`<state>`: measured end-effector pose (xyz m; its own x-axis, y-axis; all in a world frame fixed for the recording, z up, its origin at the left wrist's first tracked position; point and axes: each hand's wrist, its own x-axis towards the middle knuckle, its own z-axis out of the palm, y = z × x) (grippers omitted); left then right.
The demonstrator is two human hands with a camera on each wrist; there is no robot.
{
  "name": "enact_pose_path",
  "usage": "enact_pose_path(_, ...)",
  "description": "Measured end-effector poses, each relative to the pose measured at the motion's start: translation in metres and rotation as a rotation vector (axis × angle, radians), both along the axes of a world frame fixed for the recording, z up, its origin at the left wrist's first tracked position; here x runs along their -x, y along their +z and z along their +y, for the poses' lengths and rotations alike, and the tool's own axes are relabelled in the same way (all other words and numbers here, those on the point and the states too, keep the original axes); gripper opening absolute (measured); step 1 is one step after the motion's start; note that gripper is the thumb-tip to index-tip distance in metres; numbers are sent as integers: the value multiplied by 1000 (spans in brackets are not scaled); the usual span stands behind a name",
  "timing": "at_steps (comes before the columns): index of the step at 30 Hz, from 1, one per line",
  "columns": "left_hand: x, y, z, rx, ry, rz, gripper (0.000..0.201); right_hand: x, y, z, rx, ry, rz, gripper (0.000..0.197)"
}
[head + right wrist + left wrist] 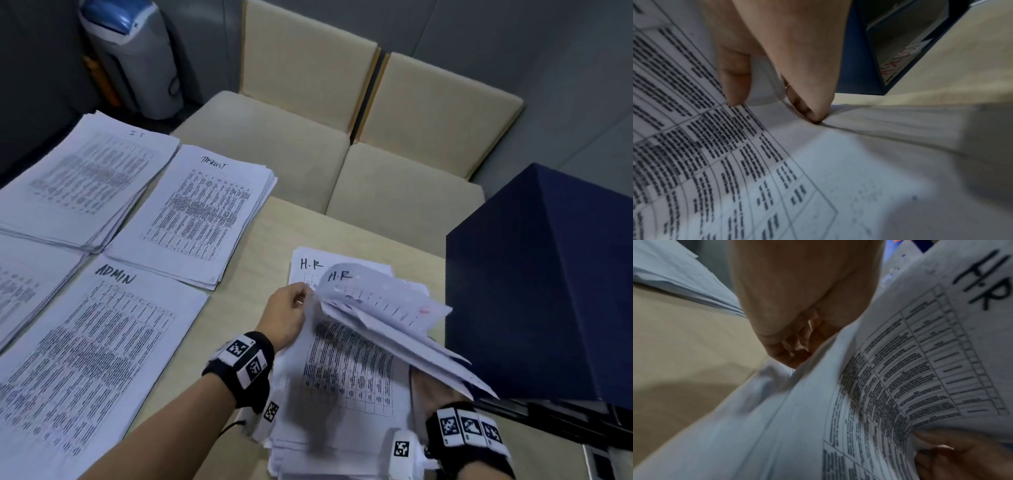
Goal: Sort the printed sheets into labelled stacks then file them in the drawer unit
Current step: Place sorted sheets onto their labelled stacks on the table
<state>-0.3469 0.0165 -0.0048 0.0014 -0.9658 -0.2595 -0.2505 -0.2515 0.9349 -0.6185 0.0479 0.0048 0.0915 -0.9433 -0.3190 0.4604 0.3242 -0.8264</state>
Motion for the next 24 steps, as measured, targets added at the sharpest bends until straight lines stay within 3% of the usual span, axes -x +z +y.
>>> enact_pose_path(1,1,-3,-1,-16,79,-95,15,5,-11,-2,67,20,-86,33)
enact_pose_path(2,1,-7,-3,-20,171,-204,12,5,-13,4,57,-106,63,29)
enact_pose_path(4,-3,-16,-6,-42,278,-389,8,9,-17,8,-210,-182,316,28)
enact_pose_path(6,-6,-25,-10,-114,226,-489,20,2,-8,16,-332,-141,319,28)
enact_pose_path(8,-8,-31,-12,-139,155,-559,27,0,-3,16,-361,-169,303,28)
enact_pose_path(11,-10,-31,-15,-96,189,-565,35,2,-13,14,-340,-238,306,37)
enact_pose_path(13,-12,-28,-20,-116,181,-529,34,8,-21,12,-334,-281,288,13)
enact_pose_path(15,-14,-25,-23,-127,118,-525,29,16,-22,9,-431,-317,183,57)
enact_pose_path(16,-14,-22,-24,-103,74,-554,33,14,-16,9,-423,-328,199,56)
enact_pose_path(19,-11,-9,-24,10,-89,-782,37,0,-4,10,-396,-295,194,21)
enact_pose_path(22,-10,6,-21,122,-186,-978,50,-4,-1,14,-415,-282,228,30)
enact_pose_path(24,-12,9,-21,198,-240,-987,57,-10,14,15,-468,-274,227,19)
